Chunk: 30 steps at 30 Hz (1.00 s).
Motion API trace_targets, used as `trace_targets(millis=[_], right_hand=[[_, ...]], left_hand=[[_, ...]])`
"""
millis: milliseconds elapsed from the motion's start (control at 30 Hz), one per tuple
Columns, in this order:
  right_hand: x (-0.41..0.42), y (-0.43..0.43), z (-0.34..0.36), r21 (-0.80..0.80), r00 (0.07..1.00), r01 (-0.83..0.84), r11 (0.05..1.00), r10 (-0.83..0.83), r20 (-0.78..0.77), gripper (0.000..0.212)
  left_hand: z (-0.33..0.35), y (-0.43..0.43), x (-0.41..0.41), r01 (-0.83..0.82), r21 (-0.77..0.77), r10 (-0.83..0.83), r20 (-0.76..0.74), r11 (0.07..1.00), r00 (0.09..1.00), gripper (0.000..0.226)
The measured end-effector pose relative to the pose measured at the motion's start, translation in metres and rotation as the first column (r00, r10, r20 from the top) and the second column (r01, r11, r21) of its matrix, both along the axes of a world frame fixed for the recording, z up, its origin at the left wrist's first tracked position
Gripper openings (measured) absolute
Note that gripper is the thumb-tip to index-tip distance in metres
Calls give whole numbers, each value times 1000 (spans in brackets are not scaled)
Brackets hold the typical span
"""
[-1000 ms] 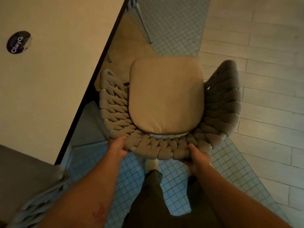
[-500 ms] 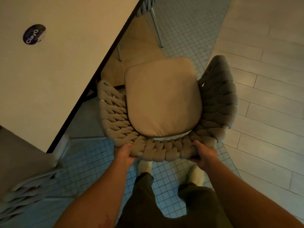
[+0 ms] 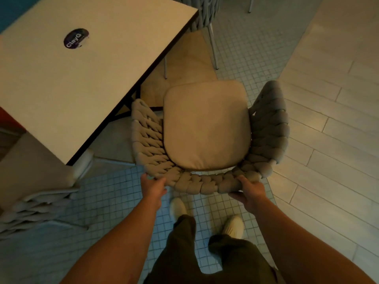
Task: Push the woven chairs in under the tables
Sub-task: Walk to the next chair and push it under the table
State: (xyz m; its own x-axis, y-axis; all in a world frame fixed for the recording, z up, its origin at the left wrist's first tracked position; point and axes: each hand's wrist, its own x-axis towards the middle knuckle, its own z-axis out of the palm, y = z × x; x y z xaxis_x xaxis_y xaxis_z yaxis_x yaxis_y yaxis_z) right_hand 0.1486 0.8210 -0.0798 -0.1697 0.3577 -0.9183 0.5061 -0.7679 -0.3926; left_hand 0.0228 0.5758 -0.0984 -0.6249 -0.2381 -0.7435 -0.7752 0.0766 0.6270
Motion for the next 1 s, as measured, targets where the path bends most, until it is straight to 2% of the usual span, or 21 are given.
trace_targets(millis=[100,200,367,600,667,767,800,900,1000], right_hand=[[-3,-2,13,30,999,-36,999,35,39,44],[-3,-4,19,52,995,-67,996,63,73,45],[-7,-1,14,74,995,-27,997,20,102,44],[-11,13,-4,48,995,21,999,-25,95,47],[-13,19,-8,-26,995,70,997,-67,76,37],[-12,25,-18,-128,999,37,991,-35,18,11],[-11,27,-21,-130,999,46,990,-44,20,12],[-13,31,-27,-119,996,89,989,-89,1,40],[-13,33,-29,-111,996,94,989,-92,19,45]], left_hand=[[6,9,14,-13,20,12,53,1000,999,75],[6,14,16,-20,60,16,75,998,997,61],[0,13,2,-56,81,46,114,995,992,64],[-9,8,-12,-66,147,35,206,987,978,45],[-12,8,-14,-75,182,34,219,981,975,46],[-16,14,-11,-70,210,19,236,975,971,50],[-17,15,-11,-73,216,20,240,974,971,51],[-24,17,-11,-72,210,17,253,975,967,42],[-31,17,-9,-104,189,55,247,976,967,39]])
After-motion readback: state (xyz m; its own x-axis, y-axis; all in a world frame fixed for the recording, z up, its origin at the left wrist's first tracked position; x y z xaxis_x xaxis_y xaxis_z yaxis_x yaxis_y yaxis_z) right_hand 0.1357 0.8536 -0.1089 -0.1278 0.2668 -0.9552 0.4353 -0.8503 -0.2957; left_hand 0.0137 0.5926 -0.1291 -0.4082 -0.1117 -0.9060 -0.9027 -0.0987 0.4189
